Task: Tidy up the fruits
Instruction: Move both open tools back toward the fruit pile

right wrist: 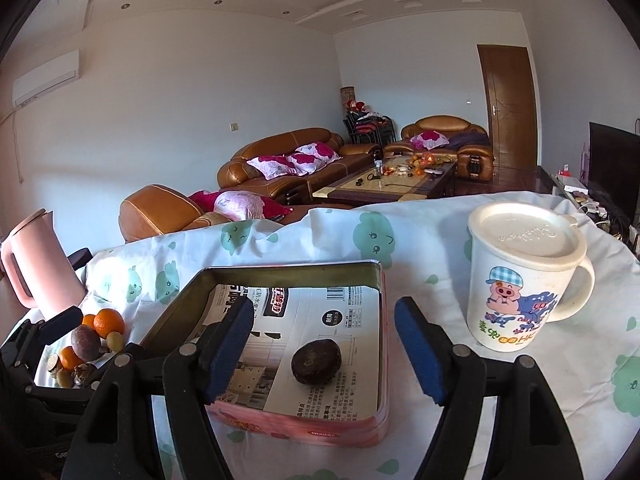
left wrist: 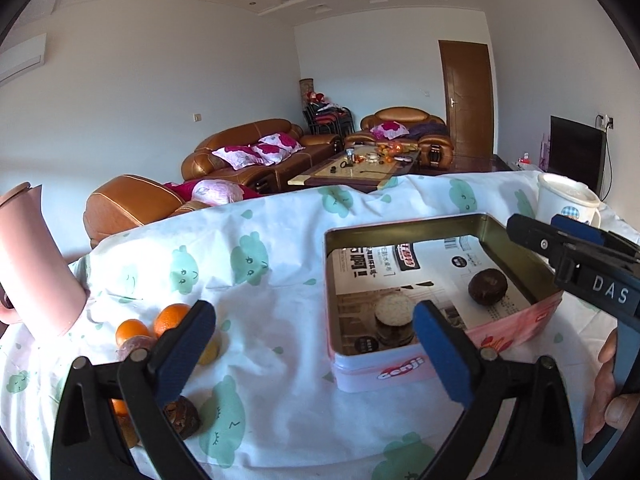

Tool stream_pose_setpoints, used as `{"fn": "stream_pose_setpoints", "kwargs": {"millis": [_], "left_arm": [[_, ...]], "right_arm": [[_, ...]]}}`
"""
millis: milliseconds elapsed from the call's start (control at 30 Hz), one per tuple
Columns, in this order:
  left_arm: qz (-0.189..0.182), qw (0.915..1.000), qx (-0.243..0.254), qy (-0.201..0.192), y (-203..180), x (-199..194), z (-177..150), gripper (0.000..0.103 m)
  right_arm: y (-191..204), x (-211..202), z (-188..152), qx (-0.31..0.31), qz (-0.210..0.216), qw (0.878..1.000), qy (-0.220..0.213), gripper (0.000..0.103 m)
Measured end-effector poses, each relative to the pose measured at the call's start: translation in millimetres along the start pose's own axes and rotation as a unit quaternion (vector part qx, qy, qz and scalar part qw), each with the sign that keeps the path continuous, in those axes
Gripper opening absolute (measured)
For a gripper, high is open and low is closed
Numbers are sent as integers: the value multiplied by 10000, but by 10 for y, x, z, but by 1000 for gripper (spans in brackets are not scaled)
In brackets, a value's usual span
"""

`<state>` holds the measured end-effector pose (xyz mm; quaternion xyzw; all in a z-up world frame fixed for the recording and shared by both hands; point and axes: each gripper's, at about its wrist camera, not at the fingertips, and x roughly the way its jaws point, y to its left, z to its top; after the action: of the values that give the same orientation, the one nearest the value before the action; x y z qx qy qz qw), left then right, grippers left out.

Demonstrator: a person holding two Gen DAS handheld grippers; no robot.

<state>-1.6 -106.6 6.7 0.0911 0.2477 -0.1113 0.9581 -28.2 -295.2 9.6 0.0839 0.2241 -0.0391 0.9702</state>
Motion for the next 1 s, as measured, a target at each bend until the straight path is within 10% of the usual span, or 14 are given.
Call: {"fn": "stream_pose_setpoints", "kwargs": {"millis": [367, 1000], "left_arm": [[18, 9998, -161, -61, 247, -167, -114, 101], [174, 9992, -341, 134, 760, -257, -279, 101]], "right_arm": [[254, -223, -80, -423, -430, 9977, -317, 74], [920, -257, -323, -209, 135, 9994, 230, 74]]}}
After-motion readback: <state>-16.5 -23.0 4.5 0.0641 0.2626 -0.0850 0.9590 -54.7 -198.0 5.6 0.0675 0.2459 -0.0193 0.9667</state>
